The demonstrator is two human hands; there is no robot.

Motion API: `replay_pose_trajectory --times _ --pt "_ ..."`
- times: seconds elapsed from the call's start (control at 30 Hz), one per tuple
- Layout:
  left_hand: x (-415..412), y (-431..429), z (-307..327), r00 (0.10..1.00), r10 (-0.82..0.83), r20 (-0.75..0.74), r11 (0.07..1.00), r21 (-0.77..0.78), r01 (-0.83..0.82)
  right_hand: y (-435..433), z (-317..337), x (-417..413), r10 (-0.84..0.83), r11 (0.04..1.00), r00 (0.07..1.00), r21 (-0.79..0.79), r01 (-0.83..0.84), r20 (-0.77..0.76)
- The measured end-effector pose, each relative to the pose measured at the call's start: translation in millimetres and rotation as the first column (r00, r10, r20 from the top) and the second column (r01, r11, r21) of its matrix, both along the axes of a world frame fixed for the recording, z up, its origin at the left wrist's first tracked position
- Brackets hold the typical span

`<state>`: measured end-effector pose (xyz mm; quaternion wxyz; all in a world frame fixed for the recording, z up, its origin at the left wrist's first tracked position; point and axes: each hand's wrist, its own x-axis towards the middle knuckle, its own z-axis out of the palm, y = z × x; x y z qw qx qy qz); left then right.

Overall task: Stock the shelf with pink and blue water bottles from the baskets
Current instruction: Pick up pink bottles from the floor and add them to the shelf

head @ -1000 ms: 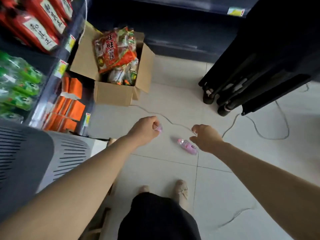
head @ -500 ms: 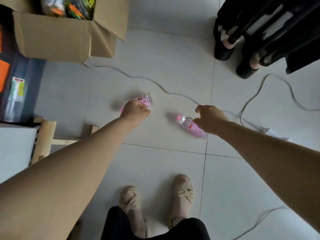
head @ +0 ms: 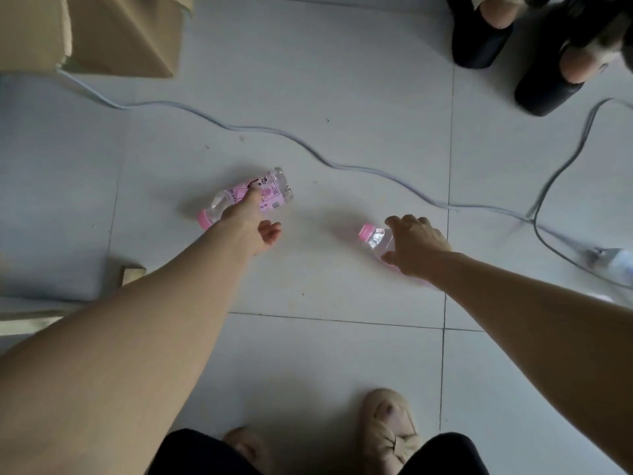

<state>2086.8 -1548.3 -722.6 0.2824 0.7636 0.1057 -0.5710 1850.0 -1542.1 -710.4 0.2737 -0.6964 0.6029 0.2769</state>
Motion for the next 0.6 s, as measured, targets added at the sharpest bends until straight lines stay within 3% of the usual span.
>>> replay_pose_trajectory --times 0.23,0.6 --pt "13.8 -20.2 -38.3 0.997 0.079 -0.009 0.997 0.014 -0.079 -8.6 -23.9 8.9 -0.1 0.994 0.995 0.054 0.1 0.007" --pt "23.2 10.2 -21.3 0.981 -0.137 0.137 0.986 -0.079 0.148 -24.8 9.2 51.0 -0.434 0.894 0.859 0.012 0.448 0.271"
